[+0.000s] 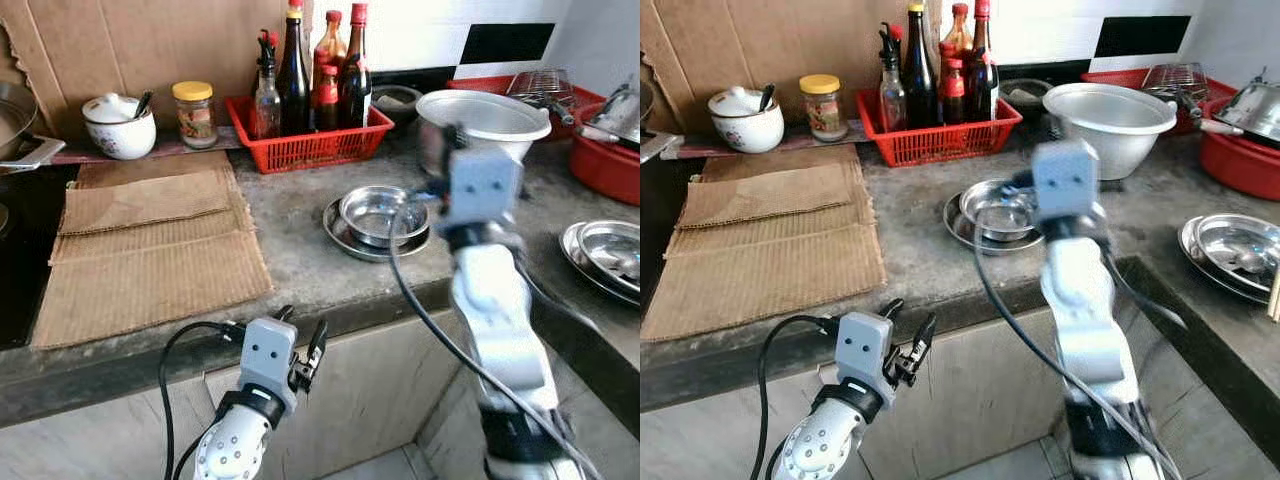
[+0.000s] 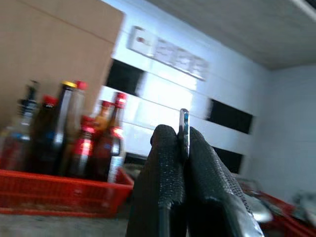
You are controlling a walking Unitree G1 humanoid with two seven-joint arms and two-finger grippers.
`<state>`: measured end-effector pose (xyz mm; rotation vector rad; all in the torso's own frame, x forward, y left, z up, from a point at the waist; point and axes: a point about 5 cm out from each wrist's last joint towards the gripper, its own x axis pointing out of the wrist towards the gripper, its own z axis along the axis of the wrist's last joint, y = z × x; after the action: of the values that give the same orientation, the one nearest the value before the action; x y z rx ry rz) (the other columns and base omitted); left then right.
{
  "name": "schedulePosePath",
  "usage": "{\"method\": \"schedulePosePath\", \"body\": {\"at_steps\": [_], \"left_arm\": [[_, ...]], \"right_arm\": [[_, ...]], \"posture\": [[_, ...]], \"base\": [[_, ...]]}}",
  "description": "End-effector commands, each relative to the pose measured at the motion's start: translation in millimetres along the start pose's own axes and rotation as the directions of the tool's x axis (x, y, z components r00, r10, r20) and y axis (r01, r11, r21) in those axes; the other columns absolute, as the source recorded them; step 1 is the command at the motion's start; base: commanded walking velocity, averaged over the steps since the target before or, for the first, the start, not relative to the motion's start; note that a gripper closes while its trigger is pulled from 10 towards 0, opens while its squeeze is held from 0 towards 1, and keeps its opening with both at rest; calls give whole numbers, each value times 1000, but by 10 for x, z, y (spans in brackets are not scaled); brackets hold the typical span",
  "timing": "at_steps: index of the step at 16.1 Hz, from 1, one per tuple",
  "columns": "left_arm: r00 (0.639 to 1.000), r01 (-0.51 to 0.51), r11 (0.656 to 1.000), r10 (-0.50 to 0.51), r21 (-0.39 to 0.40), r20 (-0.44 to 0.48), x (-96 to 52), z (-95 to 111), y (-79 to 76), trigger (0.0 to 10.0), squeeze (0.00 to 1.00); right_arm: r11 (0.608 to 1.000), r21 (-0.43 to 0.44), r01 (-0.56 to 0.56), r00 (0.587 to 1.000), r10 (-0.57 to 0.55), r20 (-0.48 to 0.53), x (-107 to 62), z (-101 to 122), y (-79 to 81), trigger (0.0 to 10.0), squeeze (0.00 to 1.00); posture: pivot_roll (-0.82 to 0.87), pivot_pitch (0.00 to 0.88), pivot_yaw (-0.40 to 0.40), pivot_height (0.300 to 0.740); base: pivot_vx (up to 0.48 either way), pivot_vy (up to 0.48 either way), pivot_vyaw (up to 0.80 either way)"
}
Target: Kitchen organization
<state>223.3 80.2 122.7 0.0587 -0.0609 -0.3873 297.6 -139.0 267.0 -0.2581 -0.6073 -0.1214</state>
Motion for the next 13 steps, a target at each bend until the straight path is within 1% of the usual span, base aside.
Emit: {"method": "schedulePosePath", "body": {"at_steps": [1,2,3,5,8,13], "left_arm": [[1000,7,1000,-7,7,2,12,-8,-2,10000,0],[1000,11,1000,-11,8,3,13,-8,0,10000,0],[1000,15,1000,-15,8,3,14,-9,2,10000,0],[1000,19,1000,-19,11,6,2,-10,9,10000,0],[1000,29,1000,-29,11,11,1,-13,16,10000,0],[999,44,999,-44,15,5,-3,-38,9,10000,0]], "right_arm": [[999,-7,39,999,-39,3,-35,45,-88,0,0],[999,4,44,998,-44,-48,-173,-23,-108,0,0],[998,14,54,991,-51,-121,-355,-127,-127,0,0],[998,7,64,979,-62,-194,-585,-200,-177,0,0],[996,-13,87,971,-88,-224,-696,-181,-224,0,0],[995,-17,94,961,-95,-259,-788,-172,-187,0,0]], "posture": [[39,0,-38,740],[36,0,-36,740],[36,0,-36,740],[38,0,-32,740],[25,0,-23,740],[26,0,-15,740]], "base": [[0,0,0],[0,0,0],[0,0,0],[0,0,0],[0,0,0],[0,0,0]]}}
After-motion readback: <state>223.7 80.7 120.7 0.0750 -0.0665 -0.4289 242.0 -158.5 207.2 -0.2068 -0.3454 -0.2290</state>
